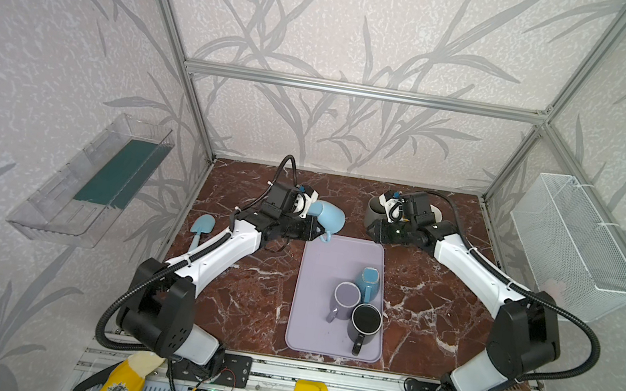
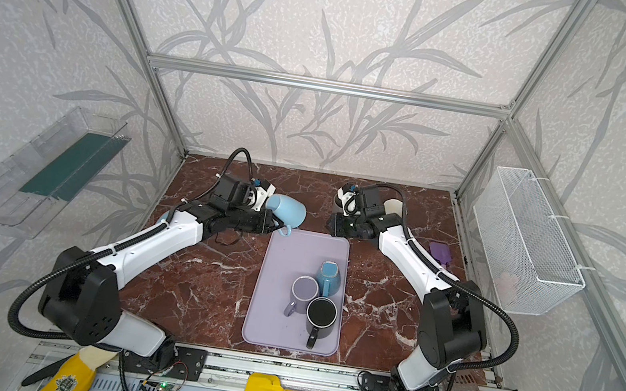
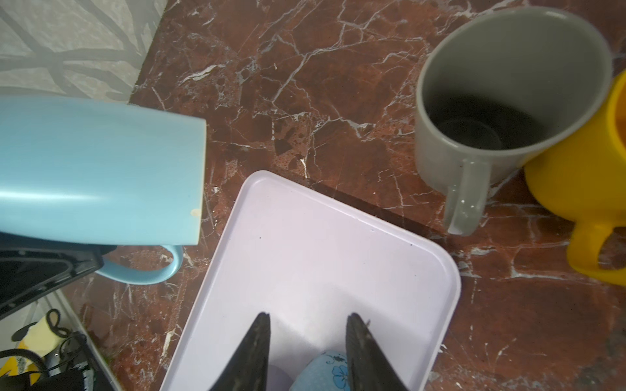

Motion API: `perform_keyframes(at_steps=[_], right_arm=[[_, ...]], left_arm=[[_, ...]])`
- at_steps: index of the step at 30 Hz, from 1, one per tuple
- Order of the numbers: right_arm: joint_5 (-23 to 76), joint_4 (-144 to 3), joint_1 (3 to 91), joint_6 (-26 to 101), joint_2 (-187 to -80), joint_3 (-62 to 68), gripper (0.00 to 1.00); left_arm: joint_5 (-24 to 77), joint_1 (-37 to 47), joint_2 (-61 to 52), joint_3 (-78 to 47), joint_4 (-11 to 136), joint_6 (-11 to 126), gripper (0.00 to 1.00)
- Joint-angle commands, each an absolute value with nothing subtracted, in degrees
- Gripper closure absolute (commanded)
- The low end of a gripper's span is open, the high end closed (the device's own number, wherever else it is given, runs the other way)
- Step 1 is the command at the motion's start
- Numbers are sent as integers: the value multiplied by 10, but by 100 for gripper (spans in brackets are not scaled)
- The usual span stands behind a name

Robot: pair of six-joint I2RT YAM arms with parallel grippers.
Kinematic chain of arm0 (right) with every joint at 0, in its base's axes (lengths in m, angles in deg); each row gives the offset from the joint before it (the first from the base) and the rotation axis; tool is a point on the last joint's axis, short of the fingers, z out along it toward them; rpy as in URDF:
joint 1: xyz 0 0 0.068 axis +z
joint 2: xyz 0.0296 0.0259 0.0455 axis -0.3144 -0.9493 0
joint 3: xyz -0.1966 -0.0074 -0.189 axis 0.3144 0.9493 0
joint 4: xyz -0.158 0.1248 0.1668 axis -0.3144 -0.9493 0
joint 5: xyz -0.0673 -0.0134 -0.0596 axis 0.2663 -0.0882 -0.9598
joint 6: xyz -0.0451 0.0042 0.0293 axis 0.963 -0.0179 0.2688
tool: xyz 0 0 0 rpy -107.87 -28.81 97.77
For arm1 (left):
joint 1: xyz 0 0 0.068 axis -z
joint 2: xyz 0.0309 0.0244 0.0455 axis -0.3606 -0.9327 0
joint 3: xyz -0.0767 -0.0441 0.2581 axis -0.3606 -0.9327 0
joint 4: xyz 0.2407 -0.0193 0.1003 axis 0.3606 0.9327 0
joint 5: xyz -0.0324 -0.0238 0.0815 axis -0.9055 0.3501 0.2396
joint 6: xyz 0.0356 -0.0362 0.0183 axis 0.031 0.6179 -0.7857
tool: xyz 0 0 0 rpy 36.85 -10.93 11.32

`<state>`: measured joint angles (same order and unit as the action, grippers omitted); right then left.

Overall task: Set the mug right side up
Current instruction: 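Lift the light blue mug off the tray with the left gripper, then rotate the light blue mug toward the right gripper while the right approaches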

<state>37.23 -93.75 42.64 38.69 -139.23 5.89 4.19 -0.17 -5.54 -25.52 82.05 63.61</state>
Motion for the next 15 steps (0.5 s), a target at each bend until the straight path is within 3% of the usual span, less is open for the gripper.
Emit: perform_keyframes(at_steps=[1, 15], right_arm=[[419, -898, 428, 365, -1367, 69, 61], [569, -667, 429, 231, -1352, 137, 59]], left_arm=[[-14, -14, -15, -260, 721, 653, 100], [-116, -51, 23, -294, 585, 718, 100]])
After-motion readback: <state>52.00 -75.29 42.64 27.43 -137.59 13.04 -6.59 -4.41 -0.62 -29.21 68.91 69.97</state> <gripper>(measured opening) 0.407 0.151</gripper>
